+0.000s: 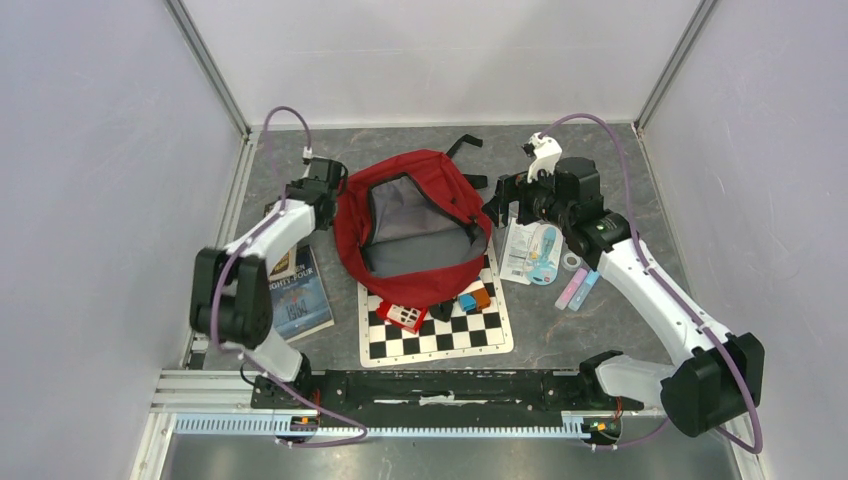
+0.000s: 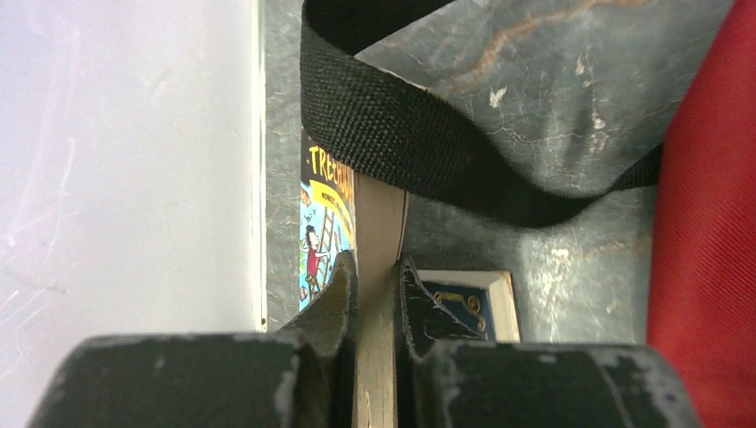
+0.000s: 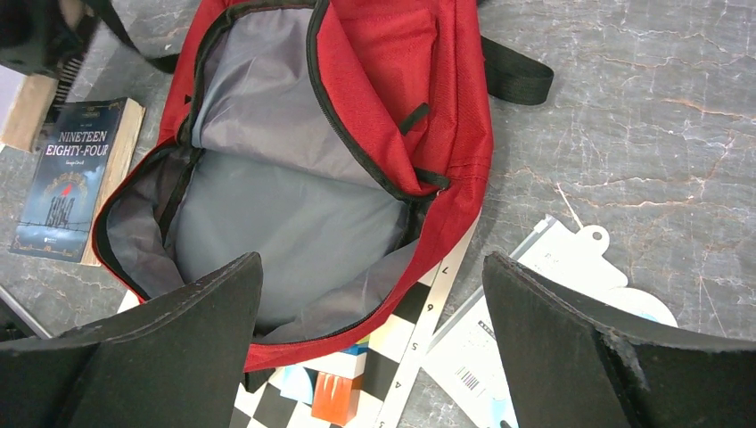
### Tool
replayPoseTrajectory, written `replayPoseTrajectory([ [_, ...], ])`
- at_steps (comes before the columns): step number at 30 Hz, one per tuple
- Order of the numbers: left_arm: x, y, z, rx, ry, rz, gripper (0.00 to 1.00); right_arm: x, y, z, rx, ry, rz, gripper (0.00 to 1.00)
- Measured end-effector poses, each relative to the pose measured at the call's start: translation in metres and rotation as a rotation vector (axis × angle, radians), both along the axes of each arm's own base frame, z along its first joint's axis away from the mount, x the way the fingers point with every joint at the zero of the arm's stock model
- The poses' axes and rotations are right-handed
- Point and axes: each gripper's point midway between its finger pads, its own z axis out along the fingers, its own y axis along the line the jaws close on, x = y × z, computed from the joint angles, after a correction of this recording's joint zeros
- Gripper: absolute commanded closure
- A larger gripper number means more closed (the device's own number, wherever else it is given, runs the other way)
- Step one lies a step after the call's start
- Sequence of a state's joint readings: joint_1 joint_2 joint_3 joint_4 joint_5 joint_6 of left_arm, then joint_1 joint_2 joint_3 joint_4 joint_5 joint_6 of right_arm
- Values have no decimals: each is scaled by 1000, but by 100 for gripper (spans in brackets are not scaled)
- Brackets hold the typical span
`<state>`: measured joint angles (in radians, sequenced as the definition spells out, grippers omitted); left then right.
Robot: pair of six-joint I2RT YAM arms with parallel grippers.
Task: Pack the student bag
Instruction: Pick up the book from the center of the board.
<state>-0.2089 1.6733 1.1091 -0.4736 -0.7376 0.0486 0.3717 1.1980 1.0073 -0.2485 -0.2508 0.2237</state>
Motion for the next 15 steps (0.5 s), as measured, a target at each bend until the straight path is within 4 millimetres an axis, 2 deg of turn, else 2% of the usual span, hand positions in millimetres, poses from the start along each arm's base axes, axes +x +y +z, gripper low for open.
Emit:
replayPoseTrajectory([
  [4, -10, -11, 50, -115, -150, -26, 98, -1, 0, 3, 7, -3, 1, 2],
  [8, -36, -43, 91, -256, -273, -141, 98, -5, 6, 4, 42, 19, 17, 2],
  [11, -60, -88, 118, -384, -335, -303, 98, -9, 12, 6, 85, 45, 32, 2],
  [15, -81, -145, 136, -498, -358, -504, 98, -19, 26, 11, 173, 101, 59, 2],
])
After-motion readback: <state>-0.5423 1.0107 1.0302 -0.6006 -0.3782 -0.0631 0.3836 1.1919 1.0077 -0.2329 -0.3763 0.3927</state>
